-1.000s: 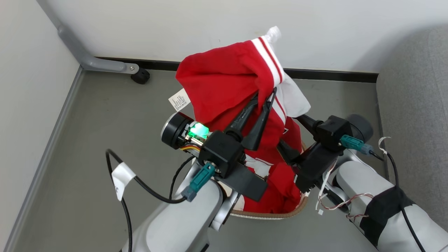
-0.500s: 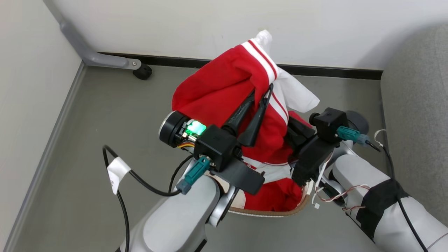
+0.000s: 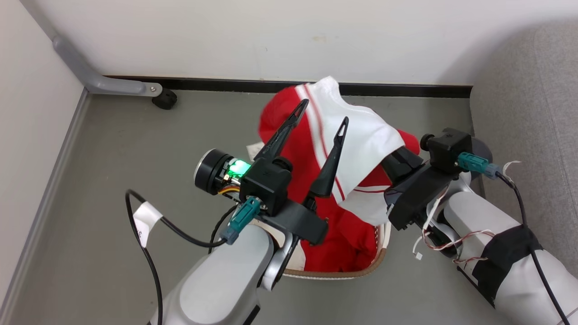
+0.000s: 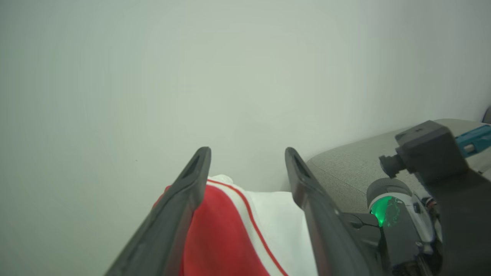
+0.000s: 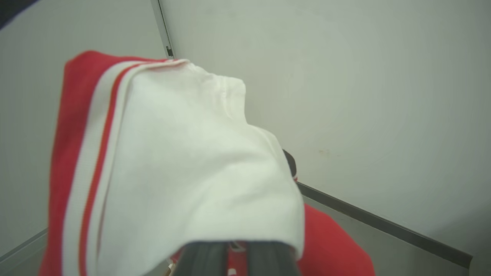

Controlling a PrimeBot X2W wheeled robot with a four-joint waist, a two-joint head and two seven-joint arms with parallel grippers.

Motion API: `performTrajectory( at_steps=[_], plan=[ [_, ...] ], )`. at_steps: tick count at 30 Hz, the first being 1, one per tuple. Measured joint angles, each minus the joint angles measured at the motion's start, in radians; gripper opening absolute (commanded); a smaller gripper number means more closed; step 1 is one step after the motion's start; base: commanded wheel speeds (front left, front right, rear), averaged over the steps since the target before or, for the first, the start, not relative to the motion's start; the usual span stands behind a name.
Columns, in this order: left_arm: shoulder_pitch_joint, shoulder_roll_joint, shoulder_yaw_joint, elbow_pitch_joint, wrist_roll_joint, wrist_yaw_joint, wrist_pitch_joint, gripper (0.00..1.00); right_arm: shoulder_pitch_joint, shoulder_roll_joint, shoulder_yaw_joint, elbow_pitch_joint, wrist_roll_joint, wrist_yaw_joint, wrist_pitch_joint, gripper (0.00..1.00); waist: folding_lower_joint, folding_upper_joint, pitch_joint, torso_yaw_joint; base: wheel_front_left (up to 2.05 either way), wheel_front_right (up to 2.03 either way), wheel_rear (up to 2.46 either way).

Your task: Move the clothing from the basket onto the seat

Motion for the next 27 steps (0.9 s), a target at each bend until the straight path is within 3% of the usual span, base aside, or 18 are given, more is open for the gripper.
performTrajectory(
  at_steps=[17, 27],
  plan=[
    [0.072, 0.0, 0.039, 0.112, 0.004, -0.002, 0.0, 1.0, 0.0, -0.009, -0.051, -0.057, 0.037, 0.0, 0.0, 0.0, 0.0, -0.0002, -0.022, -0.071, 0.0, 0.0, 0.0],
    [0.084, 0.0, 0.035, 0.145, -0.002, -0.063, 0.0, 1.0, 0.001, -0.015, -0.081, -0.07, 0.046, 0.0, -0.001, 0.0, 0.0, -0.0002, -0.038, -0.145, 0.0, 0.0, 0.0]
  ],
)
